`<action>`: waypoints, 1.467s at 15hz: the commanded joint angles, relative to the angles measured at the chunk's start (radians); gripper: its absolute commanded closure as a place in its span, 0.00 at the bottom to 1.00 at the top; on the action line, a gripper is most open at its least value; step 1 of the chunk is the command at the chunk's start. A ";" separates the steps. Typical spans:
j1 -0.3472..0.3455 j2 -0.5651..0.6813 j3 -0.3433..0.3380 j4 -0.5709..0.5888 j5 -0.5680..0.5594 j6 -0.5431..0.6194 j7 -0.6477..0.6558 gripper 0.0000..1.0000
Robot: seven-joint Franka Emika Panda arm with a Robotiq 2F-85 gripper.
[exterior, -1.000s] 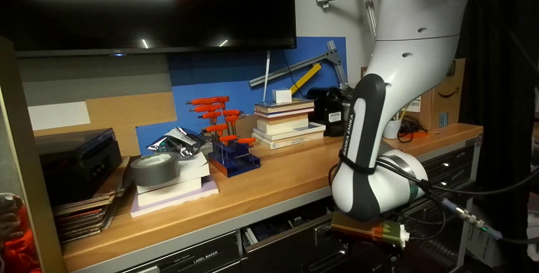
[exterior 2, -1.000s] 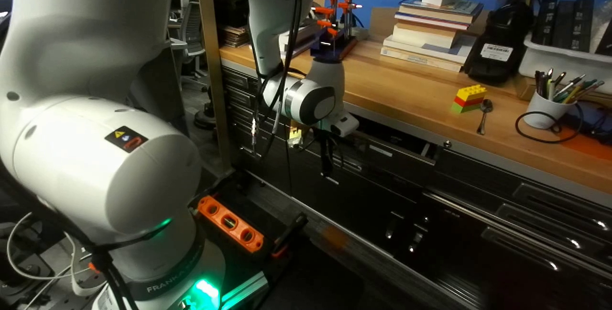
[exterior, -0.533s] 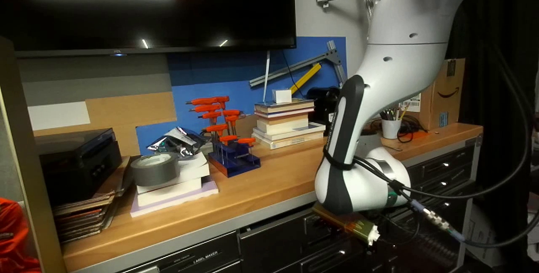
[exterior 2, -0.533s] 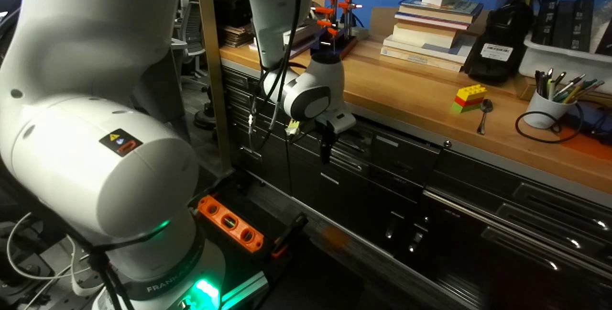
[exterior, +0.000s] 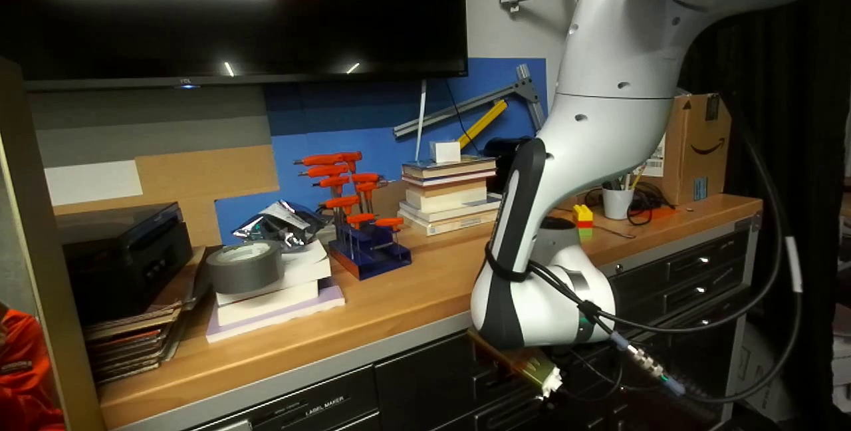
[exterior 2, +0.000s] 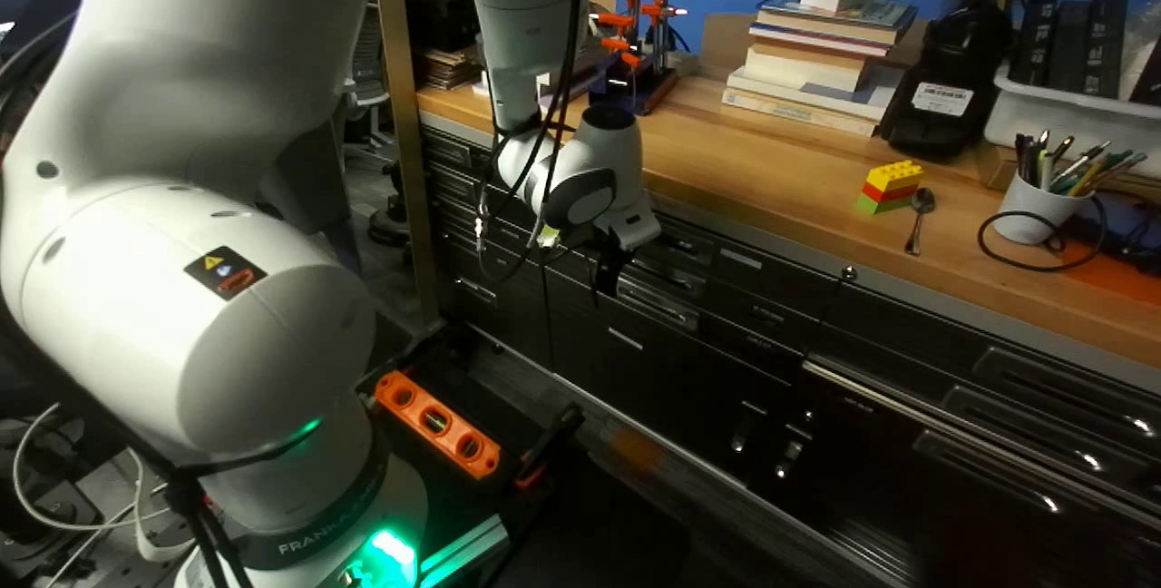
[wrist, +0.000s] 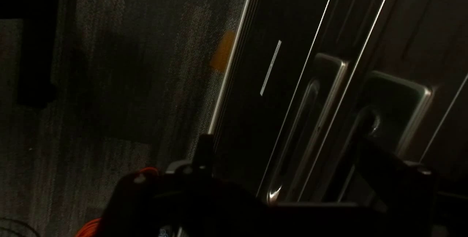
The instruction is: Pick up the black objects from the counter and put them in the open drawer and close it
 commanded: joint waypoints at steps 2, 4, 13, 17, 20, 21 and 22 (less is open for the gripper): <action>0.134 -0.045 -0.172 -0.005 -0.040 -0.083 -0.011 0.00; 0.204 -0.086 -0.299 -0.050 -0.103 -0.179 -0.012 0.00; 0.127 -0.484 -0.522 -0.222 -0.478 -0.420 -0.382 0.00; 0.123 -0.705 -0.605 -0.230 -0.598 -0.626 -0.559 0.00; -0.039 -0.872 -0.483 -0.211 -0.718 -0.798 -0.619 0.00; -0.076 -0.928 -0.452 -0.214 -0.735 -0.853 -0.643 0.00; -0.135 -0.981 -0.402 -0.215 -0.742 -0.911 -0.668 0.00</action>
